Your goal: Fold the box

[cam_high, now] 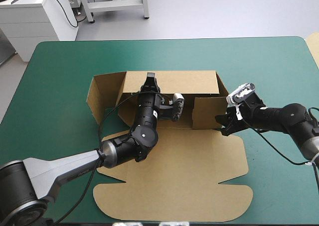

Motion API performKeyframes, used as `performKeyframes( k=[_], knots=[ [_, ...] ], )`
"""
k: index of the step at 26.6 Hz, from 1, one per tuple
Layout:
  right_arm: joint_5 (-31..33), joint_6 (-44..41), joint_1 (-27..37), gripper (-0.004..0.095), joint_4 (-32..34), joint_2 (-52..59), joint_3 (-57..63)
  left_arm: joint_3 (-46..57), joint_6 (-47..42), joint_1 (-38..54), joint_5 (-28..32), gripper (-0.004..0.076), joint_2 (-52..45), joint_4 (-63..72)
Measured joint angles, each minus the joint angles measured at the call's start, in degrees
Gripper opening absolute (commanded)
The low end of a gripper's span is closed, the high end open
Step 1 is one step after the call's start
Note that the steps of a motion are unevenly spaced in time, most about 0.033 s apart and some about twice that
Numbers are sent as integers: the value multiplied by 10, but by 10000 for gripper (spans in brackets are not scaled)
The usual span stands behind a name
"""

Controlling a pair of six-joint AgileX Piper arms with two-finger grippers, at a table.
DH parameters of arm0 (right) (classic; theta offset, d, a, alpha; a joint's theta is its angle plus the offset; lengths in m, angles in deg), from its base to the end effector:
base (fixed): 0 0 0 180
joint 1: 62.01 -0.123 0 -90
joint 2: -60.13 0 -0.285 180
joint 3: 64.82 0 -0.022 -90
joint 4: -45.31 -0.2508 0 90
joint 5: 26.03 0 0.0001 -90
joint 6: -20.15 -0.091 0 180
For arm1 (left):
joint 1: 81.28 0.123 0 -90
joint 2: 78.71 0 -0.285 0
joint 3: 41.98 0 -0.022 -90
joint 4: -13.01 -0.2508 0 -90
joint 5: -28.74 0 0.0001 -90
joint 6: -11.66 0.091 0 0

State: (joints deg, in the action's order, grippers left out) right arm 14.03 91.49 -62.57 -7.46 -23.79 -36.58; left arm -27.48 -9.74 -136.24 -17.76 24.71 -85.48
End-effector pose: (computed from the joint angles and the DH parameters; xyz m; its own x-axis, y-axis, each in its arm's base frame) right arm 0.2610 0.0492 0.2731 -0.5274 -0.3834 -0.7582 -0.6416 0.7647 0.0596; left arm 0.2590 -0.2555 0.2815 0.1489 0.9855 0.0810 0.2141 -0.1121 0.9704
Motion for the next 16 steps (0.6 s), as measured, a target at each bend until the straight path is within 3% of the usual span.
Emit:
performKeyframes(
  k=[9,16],
  knots=[
    [-31,4,0,748,-1,0,0,0,-2,0,0,-8,0,0],
    [-48,10,0,748,-50,0,0,0,-4,0,0,-8,0,0]
  ],
)
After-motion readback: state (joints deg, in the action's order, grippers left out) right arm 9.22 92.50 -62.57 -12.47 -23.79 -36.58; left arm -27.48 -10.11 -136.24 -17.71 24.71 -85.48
